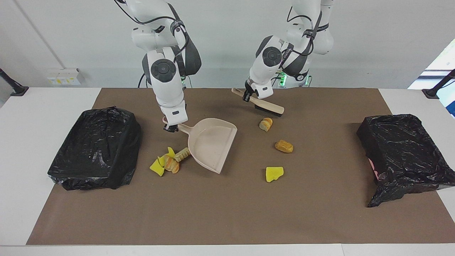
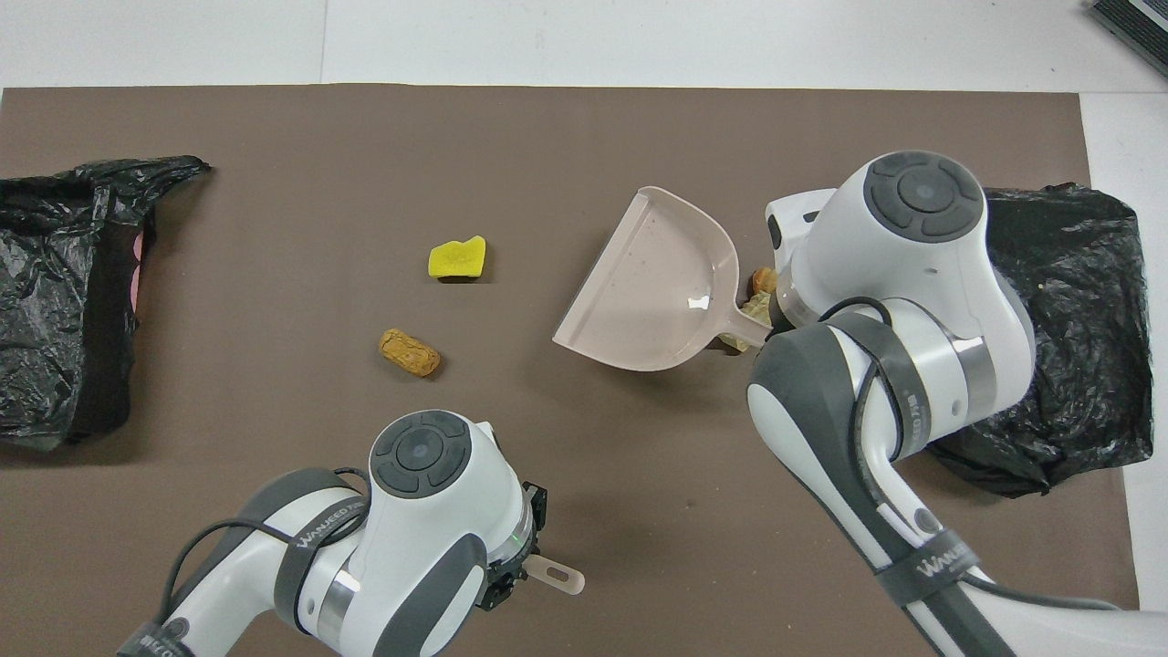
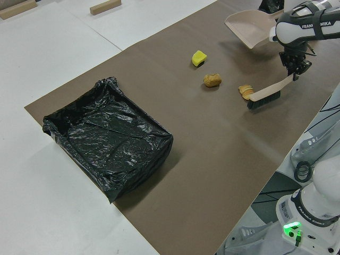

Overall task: Sweep and dump trash in bin
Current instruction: 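Set the dustpan near the snacks while the left gripper positions the brush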

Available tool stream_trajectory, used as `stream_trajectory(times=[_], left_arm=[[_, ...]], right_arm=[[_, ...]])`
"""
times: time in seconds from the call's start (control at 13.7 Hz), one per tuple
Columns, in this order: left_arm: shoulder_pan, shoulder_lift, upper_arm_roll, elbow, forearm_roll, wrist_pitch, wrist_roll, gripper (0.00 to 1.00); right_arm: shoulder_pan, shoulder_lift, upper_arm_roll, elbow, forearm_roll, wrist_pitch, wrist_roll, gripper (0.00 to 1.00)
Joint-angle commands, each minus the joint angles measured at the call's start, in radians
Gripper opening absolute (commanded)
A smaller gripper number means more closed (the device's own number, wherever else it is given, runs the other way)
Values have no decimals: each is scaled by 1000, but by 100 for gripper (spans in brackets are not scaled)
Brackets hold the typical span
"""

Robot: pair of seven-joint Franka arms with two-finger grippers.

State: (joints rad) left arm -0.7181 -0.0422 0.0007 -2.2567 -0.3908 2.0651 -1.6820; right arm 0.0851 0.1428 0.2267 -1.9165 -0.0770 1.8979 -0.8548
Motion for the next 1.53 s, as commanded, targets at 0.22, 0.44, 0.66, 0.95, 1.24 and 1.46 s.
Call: stream_trajectory(times=[0.22,0.44,0.66,0.95,1.24,1.46], left_arm=[[158,85,5,74,9,49,259,0],[190,100,5,88,49,63,492,0],[186,99,5,86,87,66,735,0],[160,87,2,71,89,47,1094,0],[115,81,1,62,89,55,1307,0],[66,79,-2,72,87,59,1351,0]], right_arm=[[34,-52,10,-165,-20,107,7,0],[67,-63,10,-171,-20,101,37,0],[102,-66,11,-171,-20,99,129,0],[114,-63,11,-171,-18,109,166,0],[136,-52,10,-173,-18,113,197,0],[136,-52,10,-171,-18,113,203,0]])
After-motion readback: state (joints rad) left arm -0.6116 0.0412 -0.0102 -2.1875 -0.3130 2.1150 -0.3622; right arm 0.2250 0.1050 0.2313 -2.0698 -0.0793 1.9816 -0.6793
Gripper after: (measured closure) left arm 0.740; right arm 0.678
